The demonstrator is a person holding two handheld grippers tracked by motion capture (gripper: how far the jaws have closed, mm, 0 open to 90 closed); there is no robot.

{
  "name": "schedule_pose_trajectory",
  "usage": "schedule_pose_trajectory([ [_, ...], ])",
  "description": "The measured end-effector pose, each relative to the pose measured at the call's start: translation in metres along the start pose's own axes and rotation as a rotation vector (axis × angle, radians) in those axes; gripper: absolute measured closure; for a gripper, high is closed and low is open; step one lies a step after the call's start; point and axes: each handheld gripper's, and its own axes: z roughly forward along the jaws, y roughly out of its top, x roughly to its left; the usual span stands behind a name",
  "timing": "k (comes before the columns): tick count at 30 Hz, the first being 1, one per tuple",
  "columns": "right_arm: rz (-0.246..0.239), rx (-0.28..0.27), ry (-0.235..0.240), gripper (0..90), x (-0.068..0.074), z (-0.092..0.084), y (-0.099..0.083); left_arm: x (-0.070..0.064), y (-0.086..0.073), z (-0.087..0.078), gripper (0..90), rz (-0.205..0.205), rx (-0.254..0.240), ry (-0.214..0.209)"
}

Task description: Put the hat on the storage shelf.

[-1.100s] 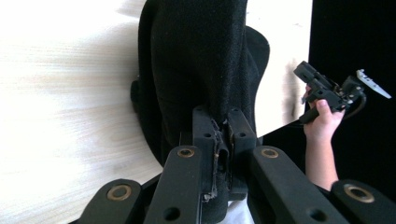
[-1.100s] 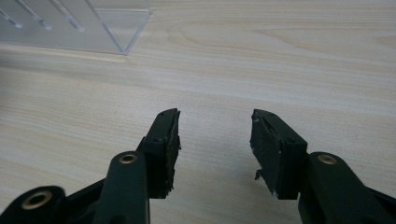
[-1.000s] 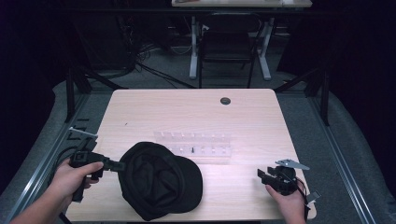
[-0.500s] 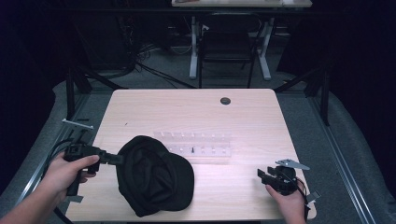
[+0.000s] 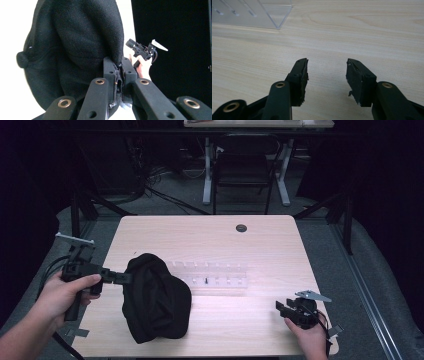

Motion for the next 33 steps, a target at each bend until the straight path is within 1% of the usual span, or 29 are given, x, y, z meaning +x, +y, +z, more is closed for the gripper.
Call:
schedule_pose_trajectory([
  [1, 0.0, 0.0, 0.0, 51.3, 0.0, 0.0, 0.0, -0.003, 0.001, -0.002, 85.8, 0.009, 0.001, 0.003],
  [2, 0.0, -0.001, 0.0, 51.3, 0.0, 0.0, 0.0, -0.003, 0.001, -0.002, 85.8, 0.009, 0.001, 0.003],
  [3, 0.0, -0.001, 0.001, 51.3, 0.0, 0.0, 0.0, -0.008, 0.003, -0.005, 85.8, 0.019, -0.005, 0.011],
  [4, 0.0, -0.001, 0.0, 51.3, 0.0, 0.0, 0.0, -0.01, 0.004, -0.007, 85.8, 0.029, -0.008, 0.017],
  [6, -0.003, 0.002, -0.001, 51.3, 0.0, 0.0, 0.0, -0.015, 0.006, -0.011, 85.8, 0.029, -0.019, 0.024],
  [8, -0.003, 0.002, 0.0, 51.3, 0.0, 0.0, 0.0, -0.018, 0.008, -0.016, 85.8, 0.041, -0.028, 0.027],
  [9, -0.004, 0.003, -0.002, 51.3, 0.0, 0.0, 0.0, -0.021, 0.009, -0.018, 85.7, 0.035, -0.04, 0.032],
  [11, -0.003, 0.004, -0.001, 51.3, 0.0, 0.0, 0.0, -0.023, 0.011, -0.023, 85.8, 0.045, -0.052, 0.02],
  [13, -0.005, 0.0, 0.0, 51.2, 0.0, 0.0, 0.0, -0.026, 0.013, -0.026, 85.7, 0.043, -0.071, 0.019],
  [16, -0.005, 0.0, 0.0, 51.2, 0.0, 0.0, 0.0, -0.03, 0.016, -0.03, 85.7, 0.049, -0.083, 0.013],
  [20, -0.005, -0.002, 0.0, 51.2, 0.0, 0.0, 0.0, -0.034, 0.021, -0.03, 85.7, 0.051, -0.093, 0.0],
  [28, -0.004, -0.002, 0.001, 51.2, 0.0, 0.0, 0.0, -0.048, 0.034, -0.027, 85.7, 0.067, -0.088, 0.018],
  [32, -0.004, -0.001, 0.0, 51.2, 0.0, 0.0, 0.0, -0.054, 0.041, -0.028, 85.7, 0.081, -0.105, 0.016],
  [33, -0.004, 0.0, 0.001, 51.2, 0.0, 0.0, 0.0, -0.056, 0.042, -0.028, 85.7, 0.076, -0.11, 0.016],
])
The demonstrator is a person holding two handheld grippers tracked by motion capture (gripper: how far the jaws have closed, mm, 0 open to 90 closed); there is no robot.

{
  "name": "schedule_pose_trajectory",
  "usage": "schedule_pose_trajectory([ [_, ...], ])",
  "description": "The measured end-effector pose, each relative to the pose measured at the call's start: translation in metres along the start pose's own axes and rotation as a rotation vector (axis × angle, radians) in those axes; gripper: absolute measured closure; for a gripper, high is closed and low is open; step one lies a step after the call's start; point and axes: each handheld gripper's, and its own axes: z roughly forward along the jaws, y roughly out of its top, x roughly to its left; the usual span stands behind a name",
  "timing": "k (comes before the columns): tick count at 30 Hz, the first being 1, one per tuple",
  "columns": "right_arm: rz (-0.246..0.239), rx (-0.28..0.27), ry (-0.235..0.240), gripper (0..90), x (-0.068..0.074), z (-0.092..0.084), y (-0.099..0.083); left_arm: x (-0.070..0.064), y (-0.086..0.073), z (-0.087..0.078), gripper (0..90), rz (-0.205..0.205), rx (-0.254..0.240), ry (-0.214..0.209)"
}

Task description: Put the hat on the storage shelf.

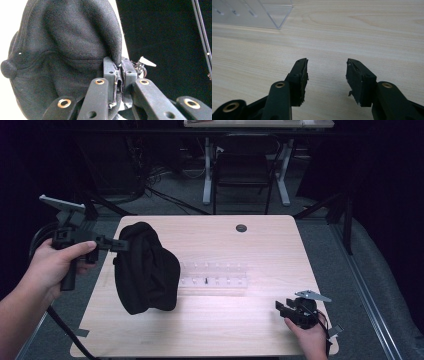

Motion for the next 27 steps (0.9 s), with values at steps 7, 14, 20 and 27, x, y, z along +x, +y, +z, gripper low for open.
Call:
schedule_pose_trajectory([
  [7, 0.0, -0.001, 0.001, 51.2, 0.0, 0.0, 0.0, -0.006, 0.012, 0.006, 85.7, -0.003, -0.014, -0.013],
  [14, 0.003, -0.001, 0.004, 51.2, 0.0, 0.0, 0.0, -0.013, 0.026, 0.024, 85.7, -0.003, -0.012, -0.027],
  [20, 0.003, 0.001, 0.007, 51.2, -0.001, 0.0, 0.0, -0.02, 0.036, 0.038, 85.6, 0.0, -0.016, -0.034],
  [27, 0.001, -0.002, 0.008, 51.2, -0.001, 0.0, 0.0, -0.027, 0.046, 0.052, 85.6, -0.001, -0.024, -0.035],
])
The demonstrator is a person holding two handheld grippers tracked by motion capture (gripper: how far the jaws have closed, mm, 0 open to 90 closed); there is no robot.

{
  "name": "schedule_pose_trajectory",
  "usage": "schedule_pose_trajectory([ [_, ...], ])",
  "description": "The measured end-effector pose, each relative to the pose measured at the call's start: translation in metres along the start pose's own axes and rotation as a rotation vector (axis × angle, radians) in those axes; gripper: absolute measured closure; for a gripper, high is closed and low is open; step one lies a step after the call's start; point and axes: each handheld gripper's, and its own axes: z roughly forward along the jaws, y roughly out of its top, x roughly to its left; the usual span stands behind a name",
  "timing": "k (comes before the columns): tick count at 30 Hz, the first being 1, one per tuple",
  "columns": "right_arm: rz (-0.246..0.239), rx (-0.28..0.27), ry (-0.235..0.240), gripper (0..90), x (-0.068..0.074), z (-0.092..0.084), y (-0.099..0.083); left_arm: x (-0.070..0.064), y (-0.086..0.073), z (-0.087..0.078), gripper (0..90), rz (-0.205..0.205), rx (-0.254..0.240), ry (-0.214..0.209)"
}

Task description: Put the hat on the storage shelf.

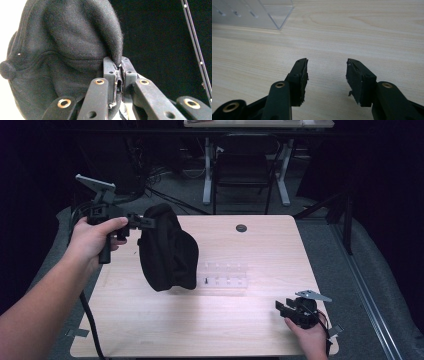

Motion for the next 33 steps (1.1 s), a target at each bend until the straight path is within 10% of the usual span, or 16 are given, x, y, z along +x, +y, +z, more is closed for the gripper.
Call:
schedule_pose_trajectory([
  [33, 0.003, -0.017, 0.014, 51.2, -0.001, -0.003, 0.002, -0.017, 0.012, 0.051, 85.6, 0.036, 0.029, 0.039],
])
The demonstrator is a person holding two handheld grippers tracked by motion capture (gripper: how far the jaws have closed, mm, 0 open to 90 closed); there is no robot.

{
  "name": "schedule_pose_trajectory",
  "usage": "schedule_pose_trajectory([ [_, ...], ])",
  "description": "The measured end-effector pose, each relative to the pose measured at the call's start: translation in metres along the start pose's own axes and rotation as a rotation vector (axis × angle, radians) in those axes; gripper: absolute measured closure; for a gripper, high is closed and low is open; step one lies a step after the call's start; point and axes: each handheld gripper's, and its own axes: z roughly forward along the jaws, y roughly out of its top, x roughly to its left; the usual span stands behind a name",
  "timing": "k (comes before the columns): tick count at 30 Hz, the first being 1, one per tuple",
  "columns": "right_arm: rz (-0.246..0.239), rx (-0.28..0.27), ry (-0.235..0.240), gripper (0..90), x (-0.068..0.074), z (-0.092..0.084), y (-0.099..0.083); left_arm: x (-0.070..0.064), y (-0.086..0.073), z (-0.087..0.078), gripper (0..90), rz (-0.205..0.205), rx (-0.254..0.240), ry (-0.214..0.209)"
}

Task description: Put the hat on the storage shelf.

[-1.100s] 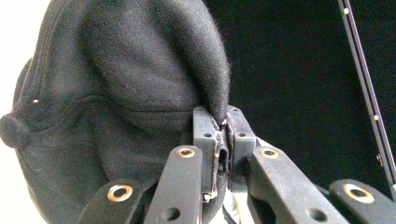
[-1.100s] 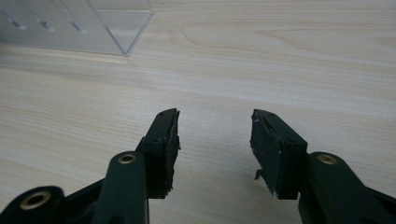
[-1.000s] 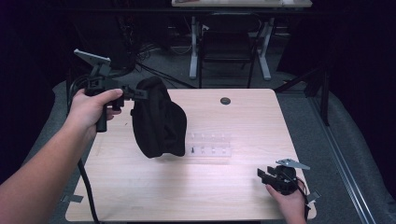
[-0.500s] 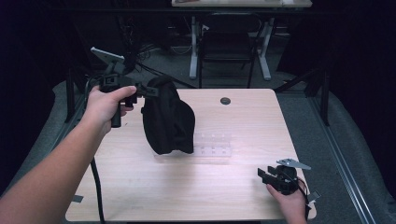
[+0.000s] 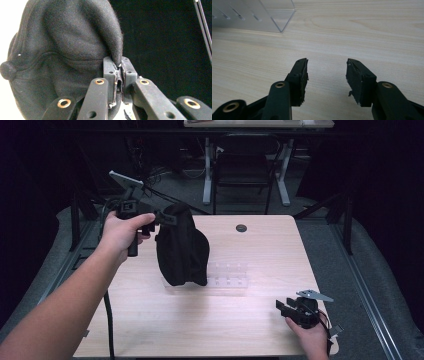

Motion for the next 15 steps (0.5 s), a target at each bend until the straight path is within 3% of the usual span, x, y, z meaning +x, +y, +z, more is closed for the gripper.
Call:
schedule_pose_trajectory([
  [8, 0.005, -0.003, 0.004, 51.2, -0.001, -0.001, 0.0, -0.014, -0.001, 0.015, 85.5, 0.017, 0.012, -0.028],
  [15, 0.003, -0.003, 0.006, 51.2, 0.0, 0.0, 0.0, -0.018, -0.003, 0.025, 85.4, 0.037, 0.02, -0.05],
])
